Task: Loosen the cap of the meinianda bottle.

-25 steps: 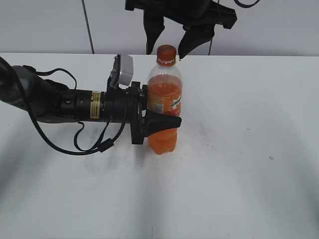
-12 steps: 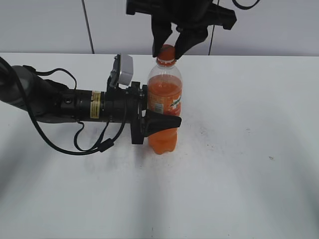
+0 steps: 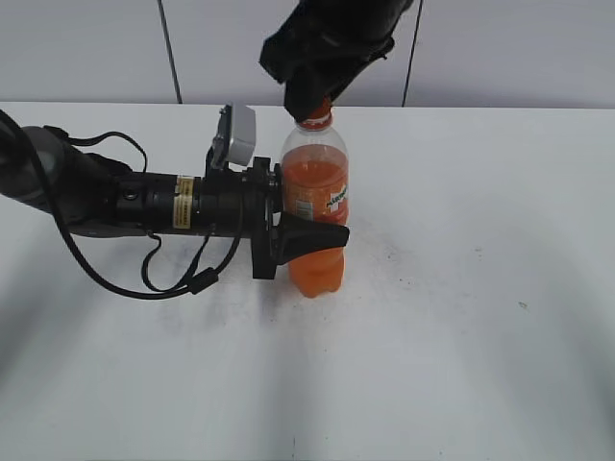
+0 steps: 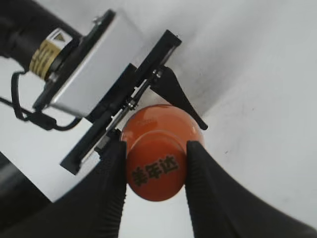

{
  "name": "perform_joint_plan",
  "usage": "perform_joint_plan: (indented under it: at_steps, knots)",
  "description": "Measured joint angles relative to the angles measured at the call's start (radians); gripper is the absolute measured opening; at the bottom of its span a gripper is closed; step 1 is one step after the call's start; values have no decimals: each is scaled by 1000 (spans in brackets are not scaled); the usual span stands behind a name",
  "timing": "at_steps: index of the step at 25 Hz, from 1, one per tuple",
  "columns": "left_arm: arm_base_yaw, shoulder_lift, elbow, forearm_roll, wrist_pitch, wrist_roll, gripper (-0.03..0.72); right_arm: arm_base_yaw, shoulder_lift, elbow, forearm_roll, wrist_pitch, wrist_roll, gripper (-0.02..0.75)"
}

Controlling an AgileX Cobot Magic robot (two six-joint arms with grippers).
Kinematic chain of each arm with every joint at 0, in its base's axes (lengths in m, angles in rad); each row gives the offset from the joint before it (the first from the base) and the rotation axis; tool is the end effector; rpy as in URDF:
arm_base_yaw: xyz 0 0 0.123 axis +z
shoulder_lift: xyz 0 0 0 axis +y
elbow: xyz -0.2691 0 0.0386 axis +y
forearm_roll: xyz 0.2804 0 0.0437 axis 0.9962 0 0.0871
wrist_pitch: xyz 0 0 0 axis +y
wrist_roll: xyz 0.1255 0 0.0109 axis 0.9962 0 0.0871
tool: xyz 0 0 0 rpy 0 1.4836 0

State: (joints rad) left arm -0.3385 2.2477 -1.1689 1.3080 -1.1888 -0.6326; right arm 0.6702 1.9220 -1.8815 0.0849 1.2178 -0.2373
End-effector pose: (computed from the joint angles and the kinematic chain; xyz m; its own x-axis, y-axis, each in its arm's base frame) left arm 0.3594 -0.2462 0.0594 -0.0806 0.1733 -0.9816 0.9931 0.0981 -0.0642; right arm 0.3540 0.2934 0.2791 -0.5732 -0.7168 -0.3969 -0.7786 0.6275 -0.0089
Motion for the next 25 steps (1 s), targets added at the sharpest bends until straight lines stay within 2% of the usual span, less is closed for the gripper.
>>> perform_joint_plan:
  at_steps: [4,8,14,25]
  knots:
    - [1,0,0,5,-4,2,418,0,0,-3,16,0,-319,271]
    - [1,0,0,6,-3,2,418,0,0,-3,8,0,-479,270]
    - [1,0,-2,6,2,-3,418,1,0,-3,-31,2,-612,270]
    - [1,-1,-2,18,1,-3,418,1,-19,-3,-19,10,-734,269]
